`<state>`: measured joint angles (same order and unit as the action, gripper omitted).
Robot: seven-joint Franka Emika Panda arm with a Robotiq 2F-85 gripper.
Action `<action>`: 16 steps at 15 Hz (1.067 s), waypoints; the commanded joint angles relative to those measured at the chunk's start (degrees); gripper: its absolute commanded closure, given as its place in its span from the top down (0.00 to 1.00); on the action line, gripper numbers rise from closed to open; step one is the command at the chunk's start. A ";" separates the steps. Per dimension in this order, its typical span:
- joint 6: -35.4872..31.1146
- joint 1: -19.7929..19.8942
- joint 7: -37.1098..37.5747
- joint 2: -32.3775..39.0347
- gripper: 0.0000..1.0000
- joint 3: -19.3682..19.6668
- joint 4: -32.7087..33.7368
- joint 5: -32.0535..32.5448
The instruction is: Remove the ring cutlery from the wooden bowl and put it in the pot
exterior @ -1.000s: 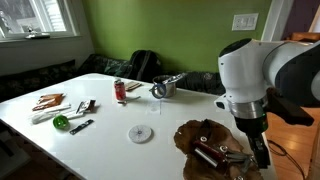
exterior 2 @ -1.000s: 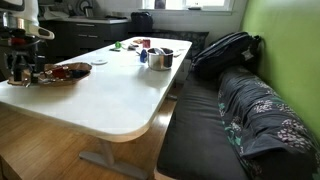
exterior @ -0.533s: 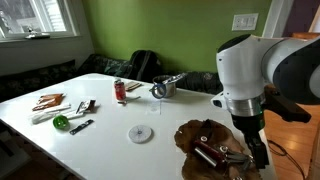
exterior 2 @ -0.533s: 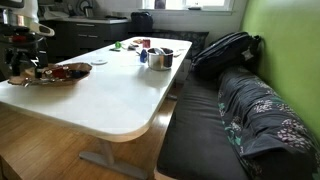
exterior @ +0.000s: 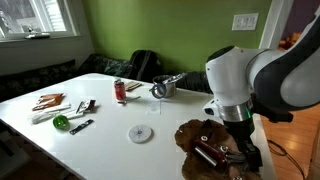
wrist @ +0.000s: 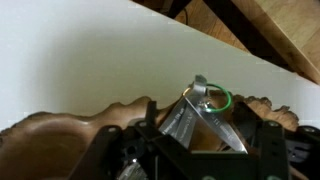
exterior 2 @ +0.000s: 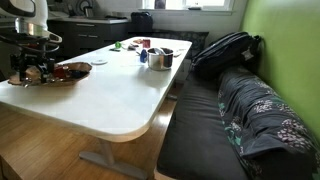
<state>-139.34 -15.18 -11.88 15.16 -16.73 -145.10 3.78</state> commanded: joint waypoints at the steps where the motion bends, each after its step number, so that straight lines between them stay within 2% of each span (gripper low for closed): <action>1: 2.04 1.19 -7.17 3.29 0.53 -1.33 2.56 -0.41; 4: 2.93 1.53 -10.60 3.66 0.28 -1.73 3.37 -0.57; 7: 3.29 2.20 -13.36 3.02 0.06 -2.47 3.60 -1.65; 8: 3.33 2.64 -14.36 2.65 0.03 -2.78 3.64 -2.37; 11: 3.64 4.17 -18.41 0.70 0.05 -4.39 3.10 -6.01; 14: 5.21 6.63 -26.78 -3.51 0.03 -7.59 1.85 -13.74; 16: 9.79 7.68 -33.02 -6.88 0.04 -8.87 1.68 -19.60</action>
<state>-135.16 -9.83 -36.72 14.47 -22.90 -141.64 -8.29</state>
